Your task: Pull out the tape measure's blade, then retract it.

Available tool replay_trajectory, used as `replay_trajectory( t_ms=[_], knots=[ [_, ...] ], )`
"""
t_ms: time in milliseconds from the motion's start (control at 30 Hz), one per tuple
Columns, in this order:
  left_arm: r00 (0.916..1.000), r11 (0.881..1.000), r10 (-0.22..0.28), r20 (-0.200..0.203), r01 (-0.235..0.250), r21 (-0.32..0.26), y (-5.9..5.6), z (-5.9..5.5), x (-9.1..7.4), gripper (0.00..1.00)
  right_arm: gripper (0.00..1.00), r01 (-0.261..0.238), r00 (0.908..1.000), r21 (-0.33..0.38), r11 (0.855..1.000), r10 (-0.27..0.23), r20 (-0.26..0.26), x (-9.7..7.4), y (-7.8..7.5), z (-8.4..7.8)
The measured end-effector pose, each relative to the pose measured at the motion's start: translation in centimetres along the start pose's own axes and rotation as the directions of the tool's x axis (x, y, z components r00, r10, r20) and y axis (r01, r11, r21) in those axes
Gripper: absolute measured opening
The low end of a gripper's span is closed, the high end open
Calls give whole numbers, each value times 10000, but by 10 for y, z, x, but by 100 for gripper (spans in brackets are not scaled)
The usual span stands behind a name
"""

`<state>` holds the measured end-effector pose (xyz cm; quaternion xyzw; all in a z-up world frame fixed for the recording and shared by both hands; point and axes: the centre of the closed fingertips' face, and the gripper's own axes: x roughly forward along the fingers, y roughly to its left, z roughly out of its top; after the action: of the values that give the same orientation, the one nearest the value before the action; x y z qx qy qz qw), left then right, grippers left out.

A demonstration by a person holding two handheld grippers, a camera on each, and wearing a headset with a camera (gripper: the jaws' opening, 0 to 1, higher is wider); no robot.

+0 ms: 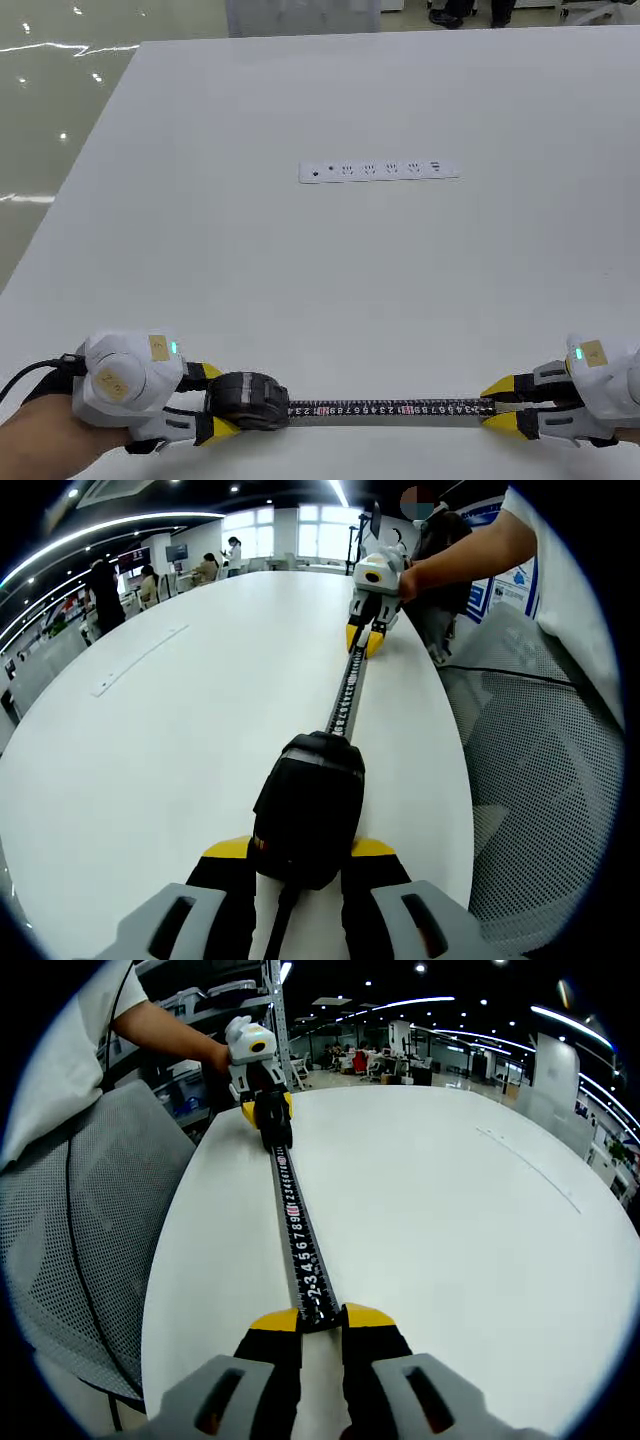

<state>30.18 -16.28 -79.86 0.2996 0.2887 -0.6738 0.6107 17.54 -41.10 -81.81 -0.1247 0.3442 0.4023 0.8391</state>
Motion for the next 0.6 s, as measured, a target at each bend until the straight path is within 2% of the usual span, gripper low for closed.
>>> replay_trajectory(
  t_ms=[133,400,600],
  knots=[
    [10000,10000,-13,-11,13,-45,0,0,0,30,13,-61,9999,-278,9996,57,-163,-1,0,1],
    [9998,10000,0,-209,-1,-69,0,1,0,30,14,-121,9998,-227,9997,117,-150,-1,-1,0],
    [9998,10000,21,-201,-20,31,0,1,0,31,14,52,10000,-88,9999,-52,-51,-1,0,1]
  ],
)
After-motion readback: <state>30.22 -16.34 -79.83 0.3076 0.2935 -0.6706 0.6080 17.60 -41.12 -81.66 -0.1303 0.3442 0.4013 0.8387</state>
